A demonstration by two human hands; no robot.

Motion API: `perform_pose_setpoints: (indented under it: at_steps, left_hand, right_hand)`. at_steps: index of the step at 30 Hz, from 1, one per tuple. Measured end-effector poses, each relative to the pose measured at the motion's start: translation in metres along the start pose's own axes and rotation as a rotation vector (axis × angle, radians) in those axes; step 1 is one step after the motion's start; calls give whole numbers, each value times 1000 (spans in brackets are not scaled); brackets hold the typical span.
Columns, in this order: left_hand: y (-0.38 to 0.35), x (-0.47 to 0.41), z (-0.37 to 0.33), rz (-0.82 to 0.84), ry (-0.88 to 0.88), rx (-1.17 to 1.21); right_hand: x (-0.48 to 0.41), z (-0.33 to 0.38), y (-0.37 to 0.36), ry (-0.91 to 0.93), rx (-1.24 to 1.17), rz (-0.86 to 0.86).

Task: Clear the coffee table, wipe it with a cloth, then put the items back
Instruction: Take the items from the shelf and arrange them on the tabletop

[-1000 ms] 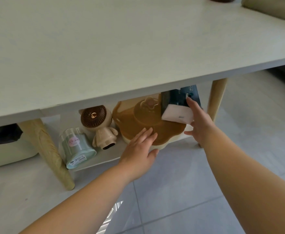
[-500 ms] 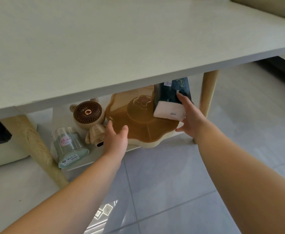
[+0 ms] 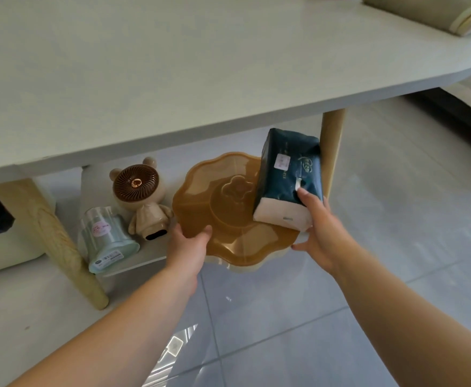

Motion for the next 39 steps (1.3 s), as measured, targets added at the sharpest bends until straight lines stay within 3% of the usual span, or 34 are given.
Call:
perform_pose_setpoints:
  at_steps: [8,16,29,39]
  left_hand:
    - [17,5,22,29,65,227]
    - [28,14,33,202,72,194]
    - [-15,50,32,537,55,64]
    - [-44,63,28,590,60,27]
  right_hand:
    - [22,-6,0,47,32,90]
    - [54,-21,15,62,7,119]
    - [93,-8,76,156,-6,-22]
    - [116,-4,108,184,-79,-127]
Point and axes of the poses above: each hand's wrist, its own x-axis away from the middle knuckle, its own y-axis out of the back of the hand, z = x × y, the point moved 4 cm from there along -x, towards the middle knuckle, and after that the axes turned 6 degrees about -x, right-handed, at the moved point
